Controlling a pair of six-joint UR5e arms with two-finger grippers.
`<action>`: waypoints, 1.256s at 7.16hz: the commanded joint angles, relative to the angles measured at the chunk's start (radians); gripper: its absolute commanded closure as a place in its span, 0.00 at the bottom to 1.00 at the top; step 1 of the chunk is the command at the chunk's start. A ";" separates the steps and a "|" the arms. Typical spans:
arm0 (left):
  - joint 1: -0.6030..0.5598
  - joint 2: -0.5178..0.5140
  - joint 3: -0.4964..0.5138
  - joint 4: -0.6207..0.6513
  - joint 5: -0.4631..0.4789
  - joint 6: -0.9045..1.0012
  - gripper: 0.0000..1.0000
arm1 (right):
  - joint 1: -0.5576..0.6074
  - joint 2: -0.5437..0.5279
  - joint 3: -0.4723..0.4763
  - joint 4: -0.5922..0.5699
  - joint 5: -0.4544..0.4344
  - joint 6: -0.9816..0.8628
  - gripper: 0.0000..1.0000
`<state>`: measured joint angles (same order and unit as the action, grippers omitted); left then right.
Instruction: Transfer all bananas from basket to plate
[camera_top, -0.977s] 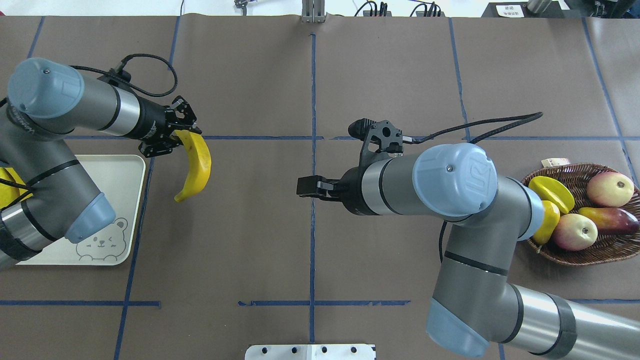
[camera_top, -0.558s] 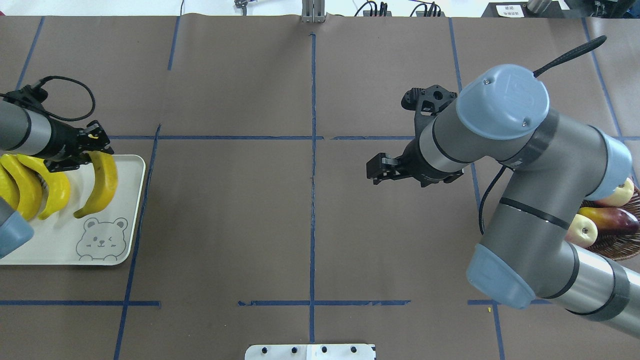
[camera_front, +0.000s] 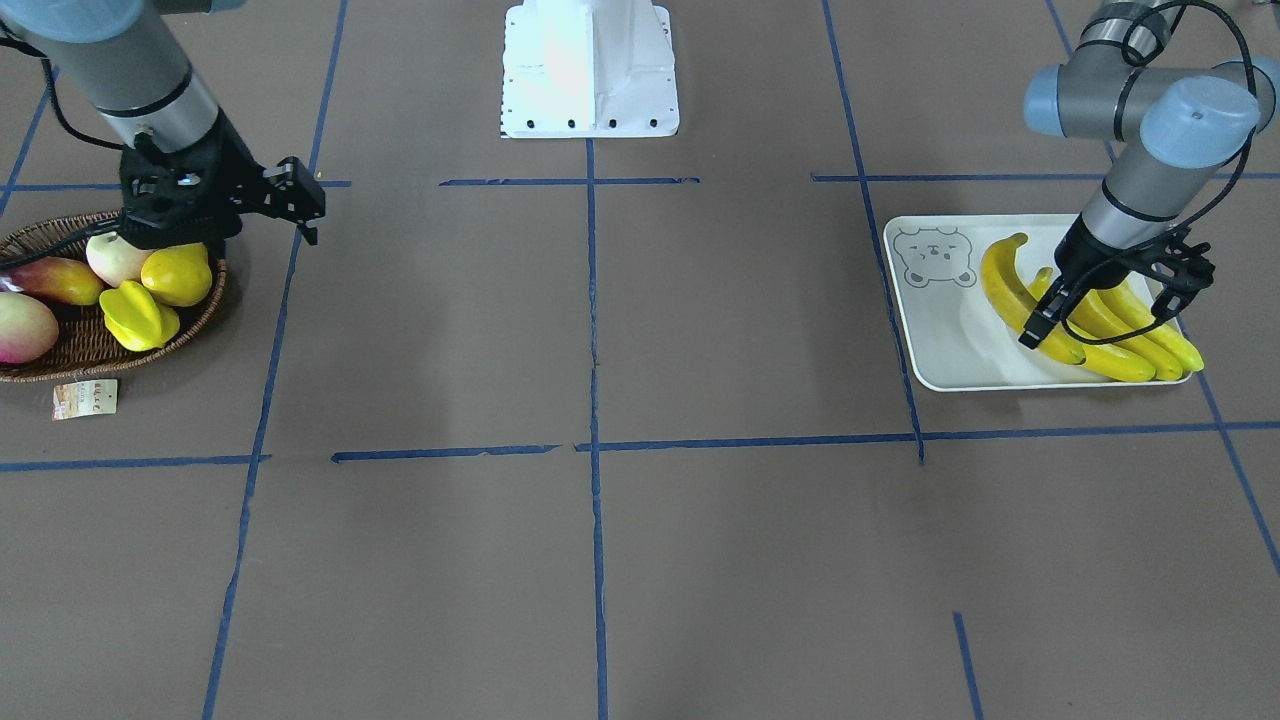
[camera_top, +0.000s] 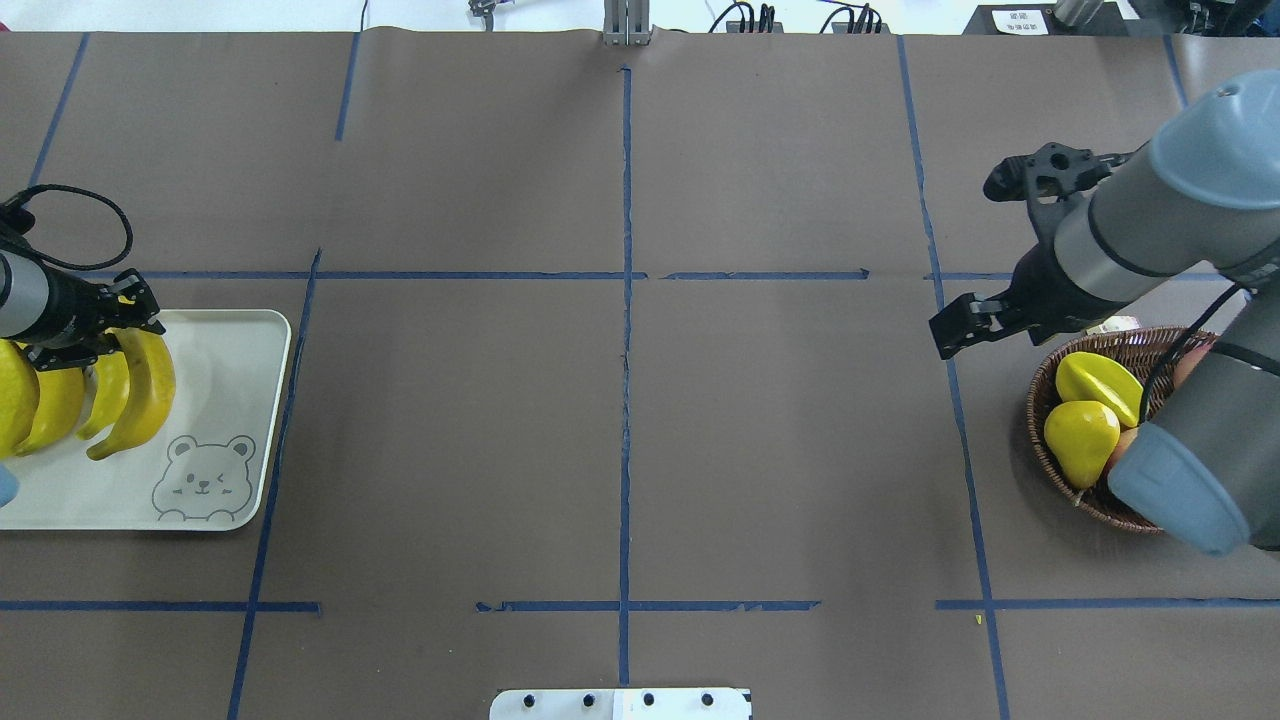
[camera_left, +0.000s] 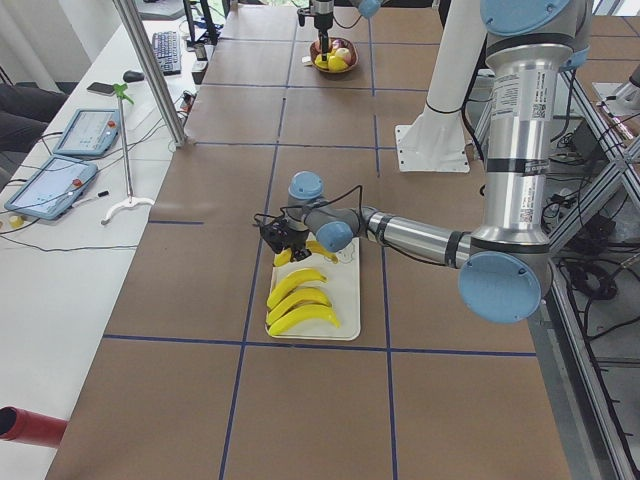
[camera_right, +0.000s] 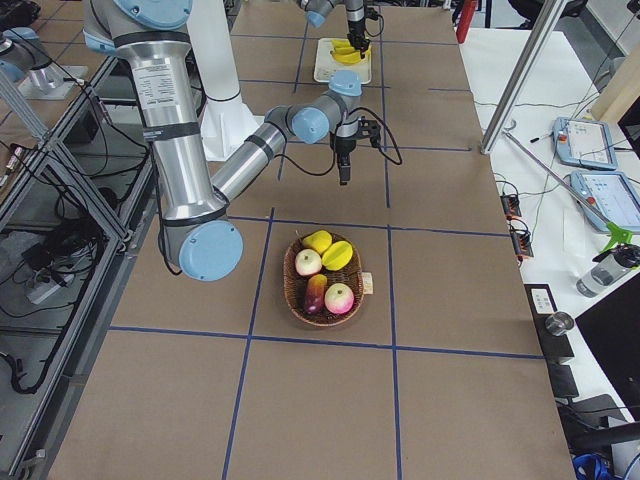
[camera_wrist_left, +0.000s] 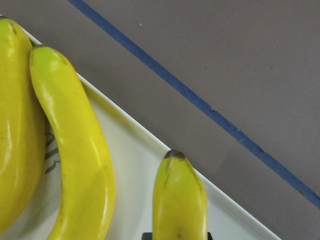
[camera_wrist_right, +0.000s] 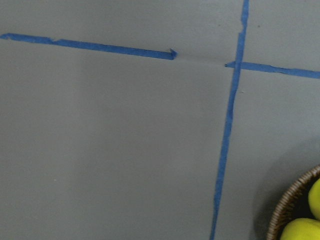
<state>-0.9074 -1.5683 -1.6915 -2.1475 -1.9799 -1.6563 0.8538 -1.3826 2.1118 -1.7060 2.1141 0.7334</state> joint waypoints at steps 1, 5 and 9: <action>0.001 0.004 0.032 -0.009 0.042 -0.023 0.01 | 0.088 -0.091 0.013 -0.001 0.036 -0.168 0.00; -0.165 0.025 -0.010 -0.028 -0.180 0.385 0.00 | 0.230 -0.183 -0.010 -0.006 0.052 -0.429 0.00; -0.327 0.160 0.009 -0.020 -0.231 1.187 0.00 | 0.498 -0.355 -0.065 -0.006 0.161 -0.870 0.00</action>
<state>-1.1939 -1.4562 -1.6931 -2.1698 -2.2077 -0.7030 1.2651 -1.6890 2.0691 -1.7115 2.2628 -0.0010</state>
